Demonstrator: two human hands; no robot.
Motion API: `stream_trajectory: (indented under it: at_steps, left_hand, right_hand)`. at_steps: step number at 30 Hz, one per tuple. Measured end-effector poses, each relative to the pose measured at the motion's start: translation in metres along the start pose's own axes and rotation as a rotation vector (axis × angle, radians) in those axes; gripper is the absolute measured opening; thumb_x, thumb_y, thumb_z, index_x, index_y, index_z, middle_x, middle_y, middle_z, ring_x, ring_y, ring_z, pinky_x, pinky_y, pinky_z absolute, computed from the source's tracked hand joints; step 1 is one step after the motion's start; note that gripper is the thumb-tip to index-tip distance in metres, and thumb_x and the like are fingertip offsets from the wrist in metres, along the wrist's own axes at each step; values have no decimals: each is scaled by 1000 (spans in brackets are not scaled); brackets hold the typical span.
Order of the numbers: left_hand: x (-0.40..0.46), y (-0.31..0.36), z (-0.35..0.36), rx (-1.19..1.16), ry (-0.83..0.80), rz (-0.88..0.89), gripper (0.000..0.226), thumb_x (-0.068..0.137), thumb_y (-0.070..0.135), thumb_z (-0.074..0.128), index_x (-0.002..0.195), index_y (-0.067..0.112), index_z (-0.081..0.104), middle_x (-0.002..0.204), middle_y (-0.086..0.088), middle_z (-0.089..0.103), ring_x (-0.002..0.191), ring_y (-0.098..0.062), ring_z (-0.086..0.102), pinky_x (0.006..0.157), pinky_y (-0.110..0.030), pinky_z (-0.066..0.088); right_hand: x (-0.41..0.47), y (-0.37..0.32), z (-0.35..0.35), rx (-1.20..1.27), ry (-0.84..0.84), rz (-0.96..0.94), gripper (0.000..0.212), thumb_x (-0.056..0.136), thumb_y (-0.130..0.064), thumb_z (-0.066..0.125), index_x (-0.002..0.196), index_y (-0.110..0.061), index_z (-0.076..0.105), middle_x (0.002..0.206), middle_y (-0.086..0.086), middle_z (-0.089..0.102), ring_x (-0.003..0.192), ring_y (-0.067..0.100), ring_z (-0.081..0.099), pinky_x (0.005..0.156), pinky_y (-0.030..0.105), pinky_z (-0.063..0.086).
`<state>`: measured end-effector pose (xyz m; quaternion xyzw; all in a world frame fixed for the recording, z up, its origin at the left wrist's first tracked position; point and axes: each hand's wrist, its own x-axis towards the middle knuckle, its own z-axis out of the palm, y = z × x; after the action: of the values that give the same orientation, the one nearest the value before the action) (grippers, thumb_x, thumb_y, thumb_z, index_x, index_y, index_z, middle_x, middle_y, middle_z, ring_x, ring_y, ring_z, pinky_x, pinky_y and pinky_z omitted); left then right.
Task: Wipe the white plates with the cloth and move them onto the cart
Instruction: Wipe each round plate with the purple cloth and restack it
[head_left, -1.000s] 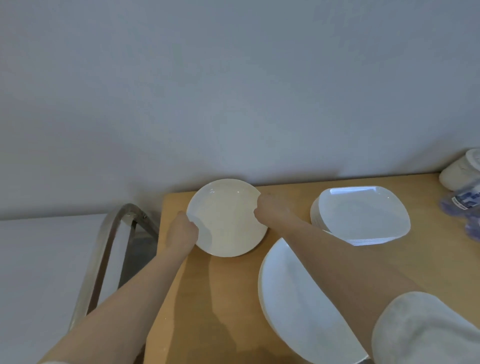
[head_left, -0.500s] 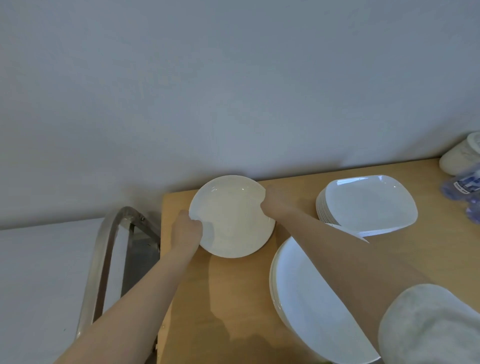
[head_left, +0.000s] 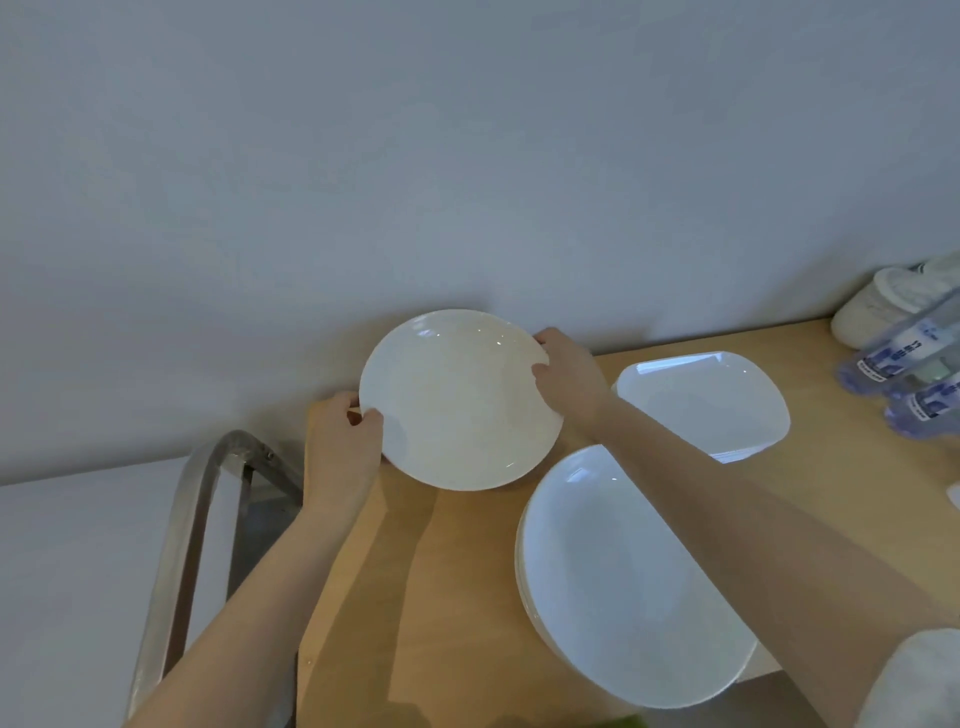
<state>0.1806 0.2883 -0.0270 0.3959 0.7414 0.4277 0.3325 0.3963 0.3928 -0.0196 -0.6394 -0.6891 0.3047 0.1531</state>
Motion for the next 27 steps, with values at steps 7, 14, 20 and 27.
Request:
stream_trajectory:
  at_steps: [7,14,20,27]
  left_hand:
    - [-39,53,10,-94,-133,44,19,95,13,45,112,21,51,92,8,59,75,-10,63,43,-19,51]
    - [-80,64,36,186,-282,162,22,96,12,34,92,20,54,64,-6,62,38,-12,59,40,-19,44]
    - [-101,43,61,474,-296,215,16,98,19,32,94,16,47,73,-3,50,58,-24,50,54,-32,38]
    - [-122,28,77,632,-270,221,13,100,20,31,100,16,44,78,-1,51,72,-25,52,56,-34,34]
  right_hand:
    - [-51,12,-57,115,188,0,39,93,-6,40,129,-17,48,112,5,60,98,25,55,78,31,43]
    - [-108,56,-82,-1,206,24,37,93,-8,41,128,-15,50,97,9,64,87,29,58,70,34,42]
    - [-148,91,-79,-260,201,36,32,91,-12,41,123,-14,46,84,9,63,75,32,57,63,38,49]
    - [-168,117,-70,-419,163,55,30,91,-17,40,121,-19,43,71,-1,50,64,28,48,52,32,34]
